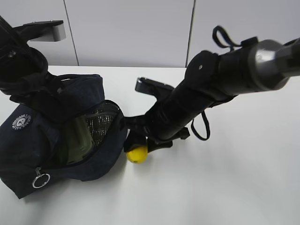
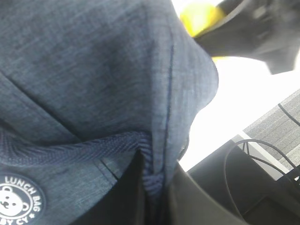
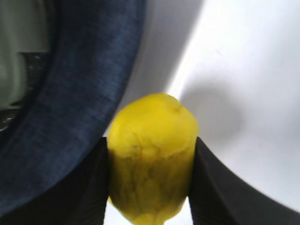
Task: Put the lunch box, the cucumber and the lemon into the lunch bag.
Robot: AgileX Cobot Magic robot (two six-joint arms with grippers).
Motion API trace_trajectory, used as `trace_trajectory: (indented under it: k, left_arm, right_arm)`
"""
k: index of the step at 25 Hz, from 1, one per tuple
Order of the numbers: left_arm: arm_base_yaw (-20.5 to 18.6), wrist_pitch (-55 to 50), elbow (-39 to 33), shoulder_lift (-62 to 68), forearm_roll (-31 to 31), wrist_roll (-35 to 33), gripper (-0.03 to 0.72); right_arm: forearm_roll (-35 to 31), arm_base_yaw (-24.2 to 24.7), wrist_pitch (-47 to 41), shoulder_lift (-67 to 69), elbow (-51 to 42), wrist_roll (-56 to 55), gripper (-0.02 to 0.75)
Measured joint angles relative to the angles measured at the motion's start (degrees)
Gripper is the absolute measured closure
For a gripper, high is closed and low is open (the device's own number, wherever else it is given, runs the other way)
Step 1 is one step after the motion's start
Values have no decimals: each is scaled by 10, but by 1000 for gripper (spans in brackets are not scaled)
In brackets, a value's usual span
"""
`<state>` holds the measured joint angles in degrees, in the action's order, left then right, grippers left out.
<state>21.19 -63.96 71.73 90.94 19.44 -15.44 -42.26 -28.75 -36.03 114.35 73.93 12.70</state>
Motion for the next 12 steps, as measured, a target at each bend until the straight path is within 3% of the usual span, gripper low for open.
trace_trajectory:
  k: [5, 8, 12]
  left_arm:
    - [0, 0, 0, 0, 0, -1, 683]
    - [0, -1, 0, 0, 0, -1, 683]
    - [0, -2, 0, 0, 0, -2, 683]
  right_arm:
    - [-25, 4, 0, -44, 0, 69, 412]
    - [-111, 4, 0, -45, -1, 159, 414]
    - [-275, 4, 11, -41, -1, 299, 414]
